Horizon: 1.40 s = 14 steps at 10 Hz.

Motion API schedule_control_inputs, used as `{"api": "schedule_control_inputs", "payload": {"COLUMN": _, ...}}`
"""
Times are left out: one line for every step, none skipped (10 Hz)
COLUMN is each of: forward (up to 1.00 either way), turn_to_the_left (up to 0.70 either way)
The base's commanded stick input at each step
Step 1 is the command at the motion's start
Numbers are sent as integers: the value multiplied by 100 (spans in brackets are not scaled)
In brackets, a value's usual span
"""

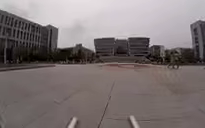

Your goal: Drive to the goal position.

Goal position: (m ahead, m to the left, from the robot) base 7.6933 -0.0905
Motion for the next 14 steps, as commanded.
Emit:
{"api": "schedule_control_inputs", "payload": {"forward": 100, "turn_to_the_left": 2}}
{"api": "schedule_control_inputs", "payload": {"forward": 100, "turn_to_the_left": 25}}
{"api": "schedule_control_inputs", "payload": {"forward": 100, "turn_to_the_left": 27}}
{"api": "schedule_control_inputs", "payload": {"forward": 100, "turn_to_the_left": 0}}
{"api": "schedule_control_inputs", "payload": {"forward": 100, "turn_to_the_left": 11}}
{"api": "schedule_control_inputs", "payload": {"forward": 100, "turn_to_the_left": 37}}
{"api": "schedule_control_inputs", "payload": {"forward": 100, "turn_to_the_left": 15}}
{"api": "schedule_control_inputs", "payload": {"forward": 100, "turn_to_the_left": 0}}
{"api": "schedule_control_inputs", "payload": {"forward": 100, "turn_to_the_left": 0}}
{"api": "schedule_control_inputs", "payload": {"forward": 100, "turn_to_the_left": 0}}
{"api": "schedule_control_inputs", "payload": {"forward": 100, "turn_to_the_left": 0}}
{"api": "schedule_control_inputs", "payload": {"forward": 100, "turn_to_the_left": 0}}
{"api": "schedule_control_inputs", "payload": {"forward": 100, "turn_to_the_left": 0}}
{"api": "schedule_control_inputs", "payload": {"forward": 100, "turn_to_the_left": 0}}
